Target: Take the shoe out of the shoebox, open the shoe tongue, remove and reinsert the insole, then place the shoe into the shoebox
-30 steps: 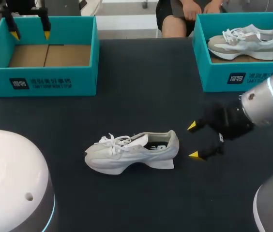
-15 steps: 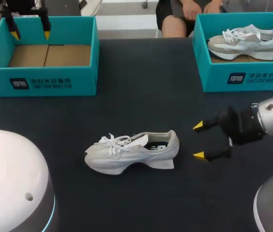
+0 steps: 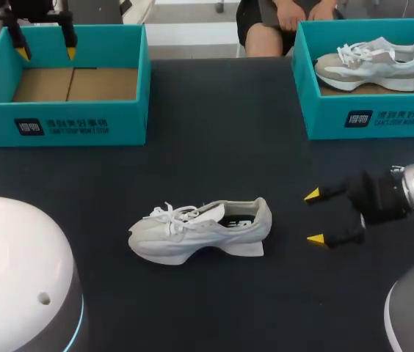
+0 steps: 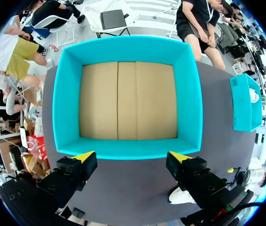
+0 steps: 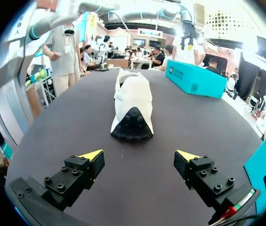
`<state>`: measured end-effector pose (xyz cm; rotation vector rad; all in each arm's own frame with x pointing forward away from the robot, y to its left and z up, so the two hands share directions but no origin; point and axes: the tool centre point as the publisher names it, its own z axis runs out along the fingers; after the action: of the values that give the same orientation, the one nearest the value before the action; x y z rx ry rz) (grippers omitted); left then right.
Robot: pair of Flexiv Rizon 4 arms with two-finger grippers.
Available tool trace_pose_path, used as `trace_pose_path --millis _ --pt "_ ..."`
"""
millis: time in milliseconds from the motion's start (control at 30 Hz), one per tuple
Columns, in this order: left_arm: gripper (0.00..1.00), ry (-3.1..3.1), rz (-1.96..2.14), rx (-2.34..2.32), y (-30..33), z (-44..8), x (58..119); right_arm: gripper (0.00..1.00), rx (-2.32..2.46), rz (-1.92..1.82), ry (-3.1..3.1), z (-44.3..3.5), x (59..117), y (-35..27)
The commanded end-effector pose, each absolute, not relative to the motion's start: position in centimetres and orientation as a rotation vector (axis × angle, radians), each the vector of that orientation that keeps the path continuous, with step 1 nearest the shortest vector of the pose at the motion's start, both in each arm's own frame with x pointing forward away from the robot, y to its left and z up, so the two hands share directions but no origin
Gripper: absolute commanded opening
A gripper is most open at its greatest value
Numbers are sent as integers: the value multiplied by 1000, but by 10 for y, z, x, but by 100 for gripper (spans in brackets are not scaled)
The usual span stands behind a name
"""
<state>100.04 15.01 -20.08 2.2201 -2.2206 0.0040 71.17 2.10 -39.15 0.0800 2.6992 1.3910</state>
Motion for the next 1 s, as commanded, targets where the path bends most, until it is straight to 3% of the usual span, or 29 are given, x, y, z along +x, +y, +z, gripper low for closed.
trace_pose_path --millis 33,767,1000 --pt "100 -2221 3 2221 150 -201 1000 100 102 1433 2686 -401 730 29" --pt "100 -2221 3 2221 150 -201 1000 100 163 1482 2664 -407 728 31" --pt "100 -2221 3 2221 150 -201 1000 100 193 1543 2660 -403 730 57"
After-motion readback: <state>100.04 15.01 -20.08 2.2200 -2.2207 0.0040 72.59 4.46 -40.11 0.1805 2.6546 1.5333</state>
